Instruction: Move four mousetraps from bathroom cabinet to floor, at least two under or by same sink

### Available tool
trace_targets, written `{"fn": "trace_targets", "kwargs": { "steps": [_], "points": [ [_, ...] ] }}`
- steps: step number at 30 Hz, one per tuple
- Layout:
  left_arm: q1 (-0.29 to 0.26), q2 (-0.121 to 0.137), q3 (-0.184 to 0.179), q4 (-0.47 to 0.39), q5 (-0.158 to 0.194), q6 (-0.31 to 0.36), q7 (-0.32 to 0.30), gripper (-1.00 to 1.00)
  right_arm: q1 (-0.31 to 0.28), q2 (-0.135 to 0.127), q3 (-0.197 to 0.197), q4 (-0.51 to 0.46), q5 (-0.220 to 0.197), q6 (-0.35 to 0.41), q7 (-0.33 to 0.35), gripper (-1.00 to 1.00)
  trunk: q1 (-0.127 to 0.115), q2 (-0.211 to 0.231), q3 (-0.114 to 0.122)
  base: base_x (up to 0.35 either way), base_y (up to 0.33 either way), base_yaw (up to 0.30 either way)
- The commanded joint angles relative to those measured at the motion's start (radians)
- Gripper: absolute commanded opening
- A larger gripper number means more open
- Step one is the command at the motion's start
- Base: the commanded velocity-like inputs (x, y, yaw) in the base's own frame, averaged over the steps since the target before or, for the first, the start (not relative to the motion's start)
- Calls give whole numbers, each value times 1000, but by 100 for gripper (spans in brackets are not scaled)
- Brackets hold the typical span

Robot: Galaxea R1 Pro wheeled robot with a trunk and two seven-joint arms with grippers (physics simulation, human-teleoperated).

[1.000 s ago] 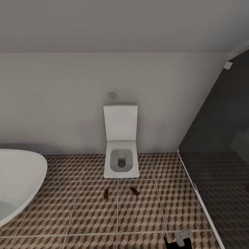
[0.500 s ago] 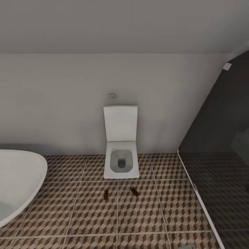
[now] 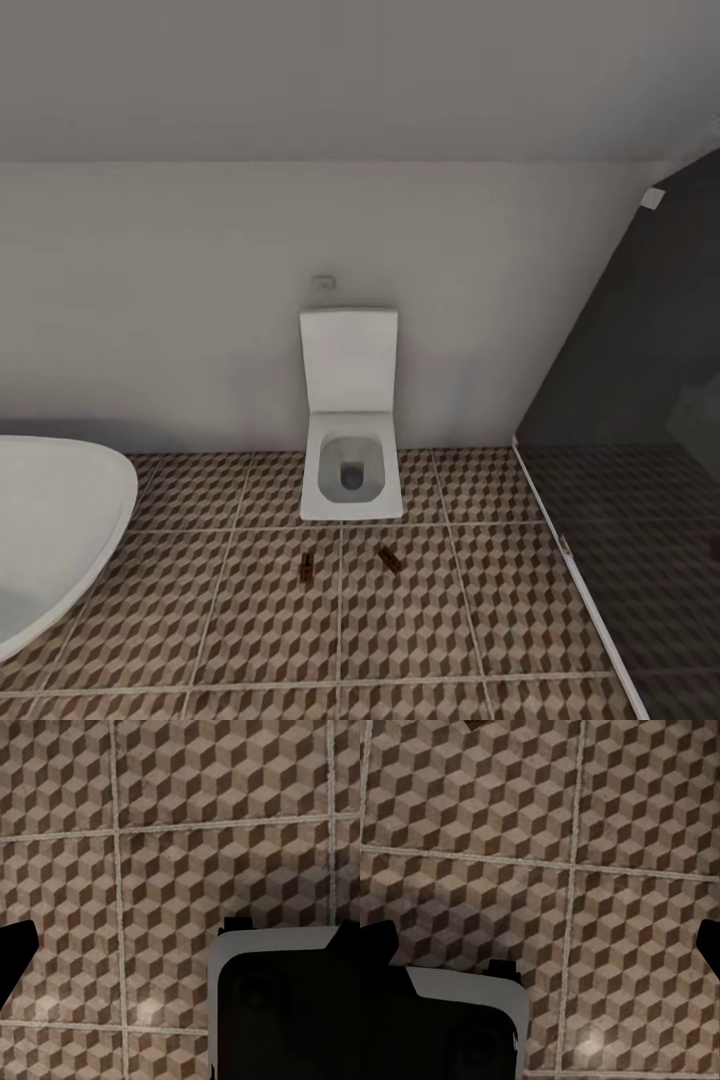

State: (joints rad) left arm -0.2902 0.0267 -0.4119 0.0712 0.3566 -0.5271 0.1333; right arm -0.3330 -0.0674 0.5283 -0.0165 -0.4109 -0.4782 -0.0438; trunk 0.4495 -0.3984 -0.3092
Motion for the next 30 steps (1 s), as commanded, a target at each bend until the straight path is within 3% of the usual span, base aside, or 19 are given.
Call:
{"fn": "trace_targets", "kwargs": {
  "steps": [1, 30],
  "points": [
    [-1, -1, -8, 3, 4, -5, 3, 100, 4, 0, 9, 0, -7, -1, -5, 100, 1, -2, 0, 0, 0, 0],
    [-1, 0, -8, 4, 4, -4, 3, 100, 23, 2, 9, 0, -11, 0, -5, 100, 1, -2, 47, 0, 0, 0]
  ]
}}
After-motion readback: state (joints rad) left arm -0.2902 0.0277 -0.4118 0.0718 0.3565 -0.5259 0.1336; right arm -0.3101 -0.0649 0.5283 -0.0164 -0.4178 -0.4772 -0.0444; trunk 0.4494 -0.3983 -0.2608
